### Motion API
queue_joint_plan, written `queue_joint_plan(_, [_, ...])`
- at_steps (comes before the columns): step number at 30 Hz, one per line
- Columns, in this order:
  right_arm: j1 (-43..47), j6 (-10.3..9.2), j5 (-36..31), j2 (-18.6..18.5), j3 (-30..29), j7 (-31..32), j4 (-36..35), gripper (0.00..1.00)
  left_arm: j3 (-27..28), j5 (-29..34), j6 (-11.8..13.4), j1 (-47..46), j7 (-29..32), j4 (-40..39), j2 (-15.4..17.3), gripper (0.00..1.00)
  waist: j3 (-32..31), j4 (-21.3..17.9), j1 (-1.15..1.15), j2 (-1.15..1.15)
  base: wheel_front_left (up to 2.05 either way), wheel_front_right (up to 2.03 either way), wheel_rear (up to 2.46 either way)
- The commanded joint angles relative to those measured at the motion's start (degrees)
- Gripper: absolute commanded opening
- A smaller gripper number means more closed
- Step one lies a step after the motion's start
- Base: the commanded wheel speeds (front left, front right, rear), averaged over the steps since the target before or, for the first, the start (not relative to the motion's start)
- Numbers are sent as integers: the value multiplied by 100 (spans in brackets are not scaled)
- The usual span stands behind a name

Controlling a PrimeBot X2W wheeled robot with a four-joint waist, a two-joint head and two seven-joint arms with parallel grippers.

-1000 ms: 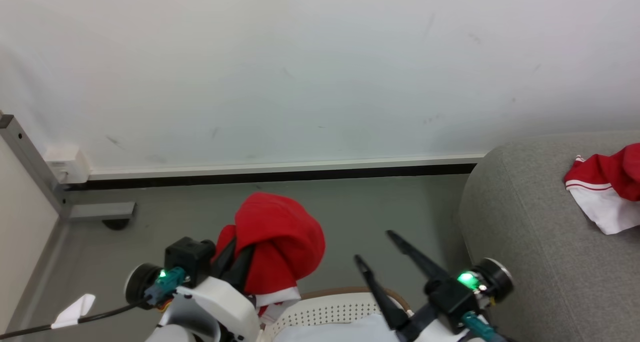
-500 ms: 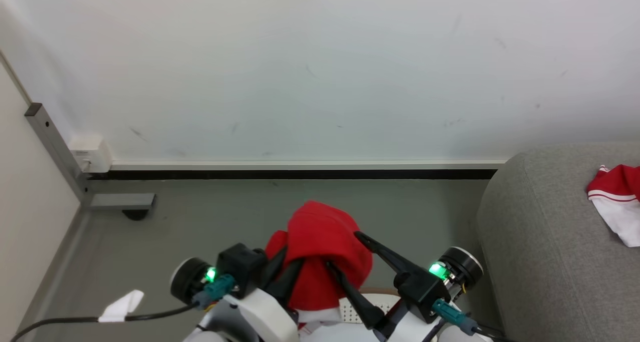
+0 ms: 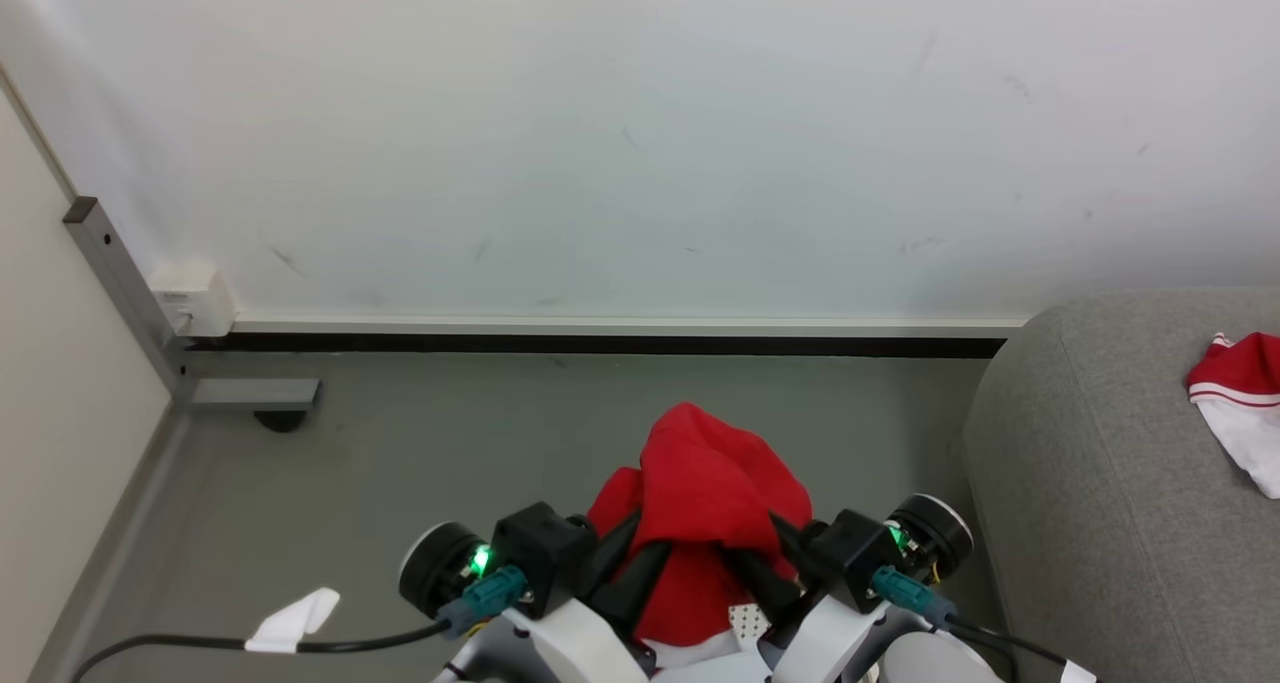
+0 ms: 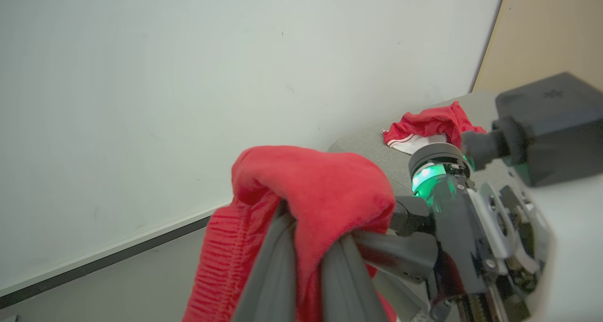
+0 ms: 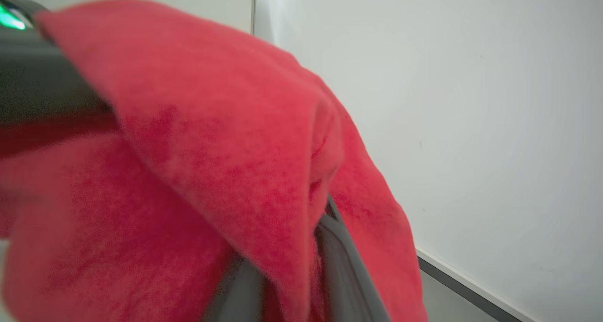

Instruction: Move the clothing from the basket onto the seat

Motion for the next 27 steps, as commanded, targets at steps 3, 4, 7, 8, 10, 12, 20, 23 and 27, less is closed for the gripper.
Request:
queue_joint_plan(3, [-137, -15, 219, -20, -54, 4, 56, 0, 30, -25, 43, -11, -9, 40, 45, 0, 51, -42, 0, 0, 0, 0, 0])
queue_joint_plan(4, [-149, -15, 261, -20, -89, 4, 59, 0, 47, -34, 45, -4, -42, 54, 45, 5, 63, -54, 0, 0, 0, 0, 0])
queue_joint_plan(7, [-132, -15, 338, -20, -213, 4, 83, 0, 74, -34, 72, 30, -125, 124, 75, 47, 99, -103, 0, 0, 0, 0, 0])
queue_joint_plan(8, [-134, -15, 355, -20, -273, 4, 86, 0, 82, -36, 81, 40, -148, 149, 76, 66, 111, -123, 0, 0, 0, 0, 0])
queue_joint_plan(10, [-148, -15, 365, -21, -387, 4, 101, 0, 82, -58, 80, 63, -188, 192, 76, 100, 133, -162, 0, 0, 0, 0, 0])
queue_joint_plan(12, [-180, -15, 348, -21, -496, 4, 122, 0, 100, -104, 90, 82, -239, 241, 39, 100, 155, -213, 0, 0, 0, 0, 0])
queue_joint_plan(20, [-345, -15, 167, -18, -1006, 3, 13, 0, 62, -158, 98, 148, -381, 410, -48, 100, 258, -552, 0, 0, 0, 0, 0])
queue_joint_plan(23, [-383, -15, 41, -18, -1197, 3, -54, 0, 49, -149, 95, 132, -428, 465, -66, 100, 302, -770, 0, 0, 0, 0, 0])
queue_joint_plan(27, [-340, -15, -153, -17, -1372, 3, -122, 0, 48, -150, 102, 80, -486, 534, -84, 100, 352, -1093, 0, 0, 0, 0, 0])
